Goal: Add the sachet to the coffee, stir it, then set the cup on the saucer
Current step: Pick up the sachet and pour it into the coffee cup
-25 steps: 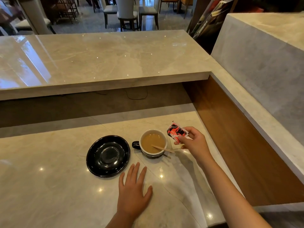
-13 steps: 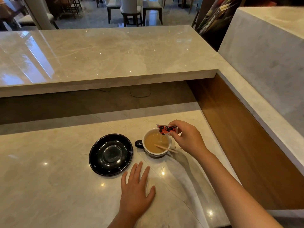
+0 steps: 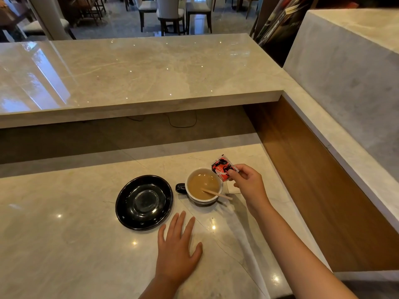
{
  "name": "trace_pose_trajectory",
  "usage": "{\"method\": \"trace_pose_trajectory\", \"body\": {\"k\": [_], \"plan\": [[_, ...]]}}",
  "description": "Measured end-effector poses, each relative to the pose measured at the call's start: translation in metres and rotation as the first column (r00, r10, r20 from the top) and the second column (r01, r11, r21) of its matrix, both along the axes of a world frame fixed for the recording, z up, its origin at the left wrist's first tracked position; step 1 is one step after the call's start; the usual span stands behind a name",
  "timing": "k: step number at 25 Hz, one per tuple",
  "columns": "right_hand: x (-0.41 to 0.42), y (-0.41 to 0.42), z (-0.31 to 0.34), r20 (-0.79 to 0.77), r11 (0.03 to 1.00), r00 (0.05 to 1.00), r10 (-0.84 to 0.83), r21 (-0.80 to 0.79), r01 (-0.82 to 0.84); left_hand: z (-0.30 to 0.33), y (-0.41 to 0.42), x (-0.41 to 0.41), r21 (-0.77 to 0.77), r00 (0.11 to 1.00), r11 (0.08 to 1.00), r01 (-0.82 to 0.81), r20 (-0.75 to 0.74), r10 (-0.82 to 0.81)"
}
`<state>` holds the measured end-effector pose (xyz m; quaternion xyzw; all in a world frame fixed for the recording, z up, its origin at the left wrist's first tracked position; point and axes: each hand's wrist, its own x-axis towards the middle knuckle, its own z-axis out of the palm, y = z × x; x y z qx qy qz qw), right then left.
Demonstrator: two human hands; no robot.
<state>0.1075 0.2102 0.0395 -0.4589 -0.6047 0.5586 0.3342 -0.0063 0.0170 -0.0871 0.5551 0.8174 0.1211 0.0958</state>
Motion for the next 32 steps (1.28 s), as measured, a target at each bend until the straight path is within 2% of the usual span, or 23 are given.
{"method": "trace_pose_trajectory", "body": {"k": [7,13,19,24,27,32], "plan": [[0.011,-0.004,0.003,-0.073,0.996,0.997,-0.015,-0.091,0.008,0.002,0.0,0.0,0.014,1.0,1.0,0.003,0.006,-0.003],[0.016,-0.004,0.011,-0.054,0.999,0.998,-0.037,0.016,0.038,0.003,-0.001,0.001,0.015,1.0,1.0,0.005,-0.004,-0.005],[0.028,-0.01,0.008,-0.089,0.997,0.996,-0.032,0.062,0.037,0.002,0.0,0.0,0.027,0.999,1.0,0.003,-0.035,-0.002],[0.052,-0.012,-0.007,-0.071,0.993,0.993,-0.095,0.06,0.099,0.002,0.0,0.001,0.035,0.999,0.999,-0.005,-0.033,0.006],[0.08,-0.006,-0.023,0.029,0.986,0.986,-0.164,0.04,0.163,0.0,0.0,0.001,0.046,0.999,0.999,0.006,-0.036,-0.004],[0.124,-0.002,-0.047,0.399,0.994,0.911,-0.106,0.015,0.109,0.0,0.001,0.002,0.037,0.999,0.999,0.008,-0.036,-0.007]]}}
